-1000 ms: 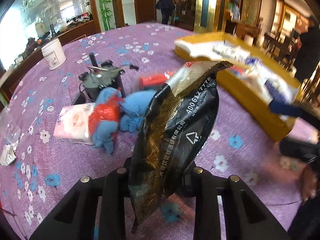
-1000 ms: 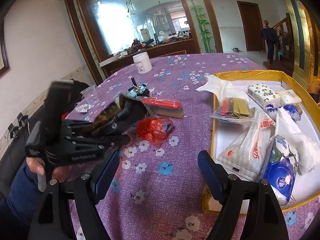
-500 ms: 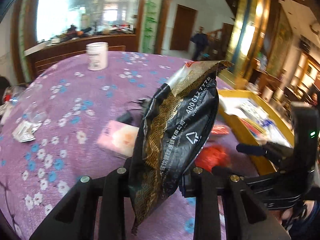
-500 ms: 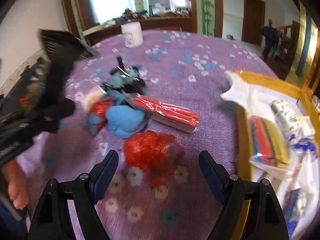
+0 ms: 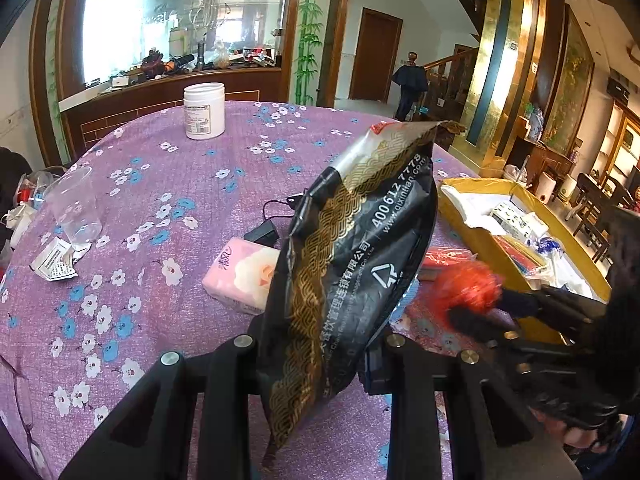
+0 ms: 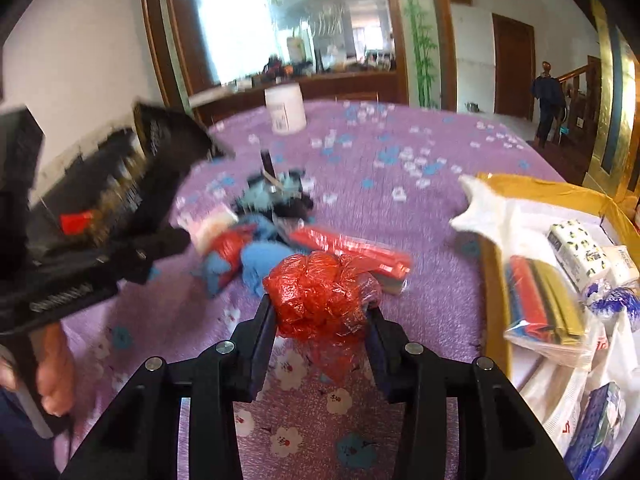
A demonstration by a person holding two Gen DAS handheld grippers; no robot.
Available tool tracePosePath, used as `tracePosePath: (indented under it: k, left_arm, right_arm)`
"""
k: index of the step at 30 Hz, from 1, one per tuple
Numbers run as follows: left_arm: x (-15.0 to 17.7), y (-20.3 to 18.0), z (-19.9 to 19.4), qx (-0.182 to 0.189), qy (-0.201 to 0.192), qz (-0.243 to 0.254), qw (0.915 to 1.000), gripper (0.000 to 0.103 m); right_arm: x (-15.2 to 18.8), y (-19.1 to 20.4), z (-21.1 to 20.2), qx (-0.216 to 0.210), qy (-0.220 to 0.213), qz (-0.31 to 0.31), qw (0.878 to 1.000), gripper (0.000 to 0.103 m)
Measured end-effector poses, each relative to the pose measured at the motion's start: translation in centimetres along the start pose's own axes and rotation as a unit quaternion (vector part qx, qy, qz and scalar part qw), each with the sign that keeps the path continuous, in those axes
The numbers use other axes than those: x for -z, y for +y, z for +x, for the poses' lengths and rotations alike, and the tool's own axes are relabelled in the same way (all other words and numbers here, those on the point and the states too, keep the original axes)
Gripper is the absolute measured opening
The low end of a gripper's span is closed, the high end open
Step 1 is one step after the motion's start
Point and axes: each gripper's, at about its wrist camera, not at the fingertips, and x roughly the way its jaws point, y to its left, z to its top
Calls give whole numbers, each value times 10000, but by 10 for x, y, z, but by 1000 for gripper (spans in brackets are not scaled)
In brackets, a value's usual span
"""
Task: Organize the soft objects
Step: 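Lift the black snack bag and red plastic bag above the table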
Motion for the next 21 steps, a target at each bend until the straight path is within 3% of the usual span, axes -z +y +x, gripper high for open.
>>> tracePosePath:
  k: [9, 21]
  left_arm:
    - [4, -6, -7, -343, -220, 118, 9991, 27]
    - [6, -4, -8, -1450, -449, 207, 9882, 27]
  right_arm:
    - [-2, -3, -11, -108, -249, 110, 9996, 45]
    - [-2, -3, -13, -117, -314, 127, 9994, 46]
